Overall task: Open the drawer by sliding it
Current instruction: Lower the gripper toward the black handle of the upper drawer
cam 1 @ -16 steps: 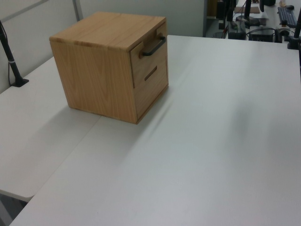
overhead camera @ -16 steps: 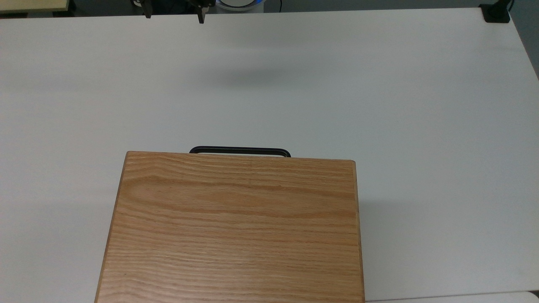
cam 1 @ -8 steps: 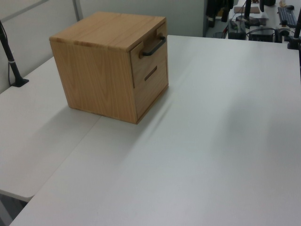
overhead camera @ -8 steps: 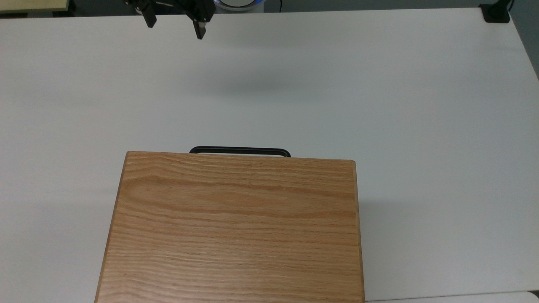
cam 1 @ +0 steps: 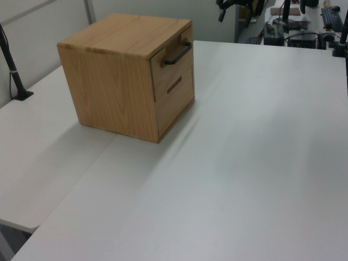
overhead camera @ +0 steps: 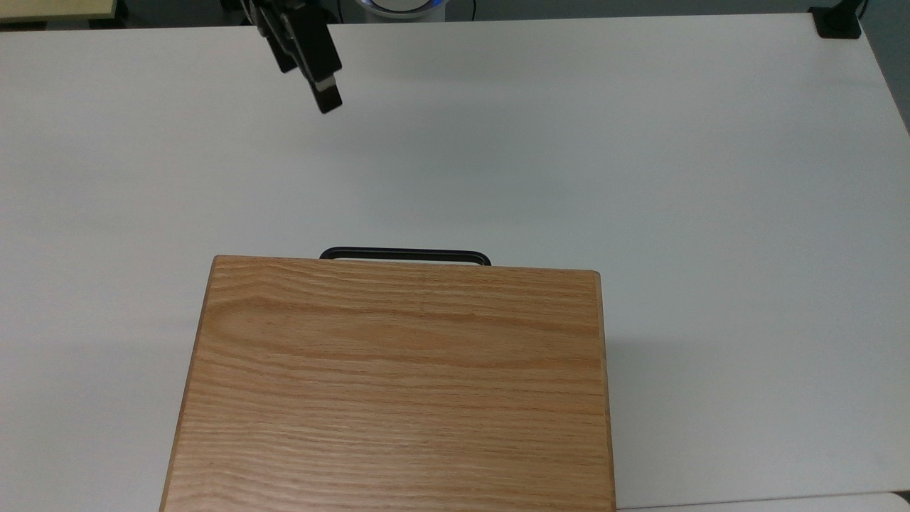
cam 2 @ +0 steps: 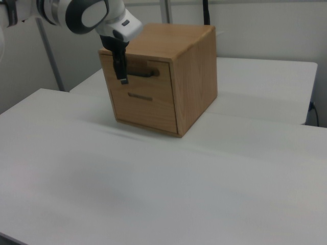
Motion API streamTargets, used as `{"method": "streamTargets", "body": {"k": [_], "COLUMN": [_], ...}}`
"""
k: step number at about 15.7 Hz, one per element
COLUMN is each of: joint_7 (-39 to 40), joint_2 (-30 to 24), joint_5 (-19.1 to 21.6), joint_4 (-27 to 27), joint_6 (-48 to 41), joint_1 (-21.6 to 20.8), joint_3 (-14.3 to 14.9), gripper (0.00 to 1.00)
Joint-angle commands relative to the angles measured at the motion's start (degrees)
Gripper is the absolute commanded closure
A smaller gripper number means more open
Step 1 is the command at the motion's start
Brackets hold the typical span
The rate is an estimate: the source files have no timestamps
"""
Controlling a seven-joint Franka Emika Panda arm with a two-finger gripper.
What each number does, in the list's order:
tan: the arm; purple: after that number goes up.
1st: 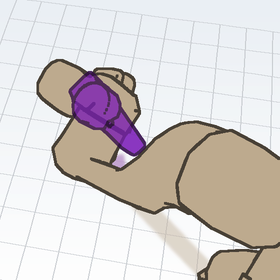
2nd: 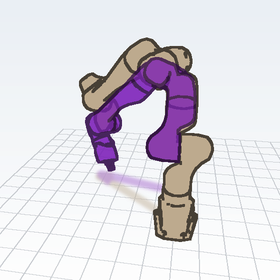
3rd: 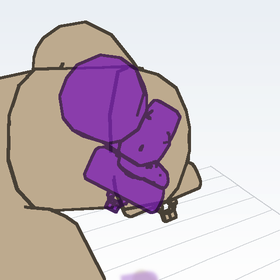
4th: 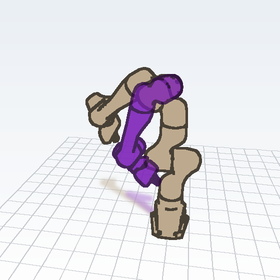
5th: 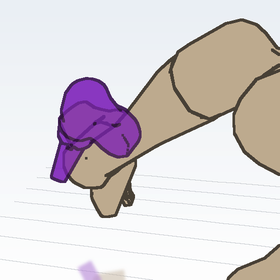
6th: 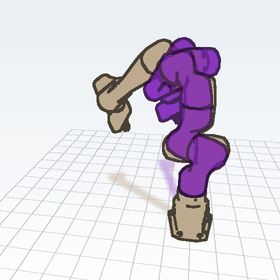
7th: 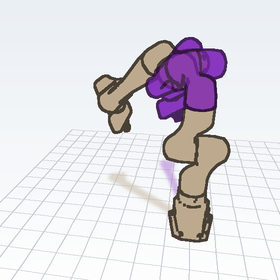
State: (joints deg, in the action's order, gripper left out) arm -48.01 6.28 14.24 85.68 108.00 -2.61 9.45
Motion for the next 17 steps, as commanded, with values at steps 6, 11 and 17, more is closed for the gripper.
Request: {"method": "streamTargets", "body": {"k": [6,11,17], "joint_7": [-20.9,-24.8,-27.7], "joint_2": [2.9,5.3,8.7], "joint_5": [1.0,0.2,-0.8], "joint_4": [5.7,5.7,5.6], "joint_6": [22.4,29.5,34.3], "joint_1": [-7.1,-9.4,-11.2], "joint_3": [0.4,0.3,0.4], "gripper": [0.17,0.33,0.37]}}
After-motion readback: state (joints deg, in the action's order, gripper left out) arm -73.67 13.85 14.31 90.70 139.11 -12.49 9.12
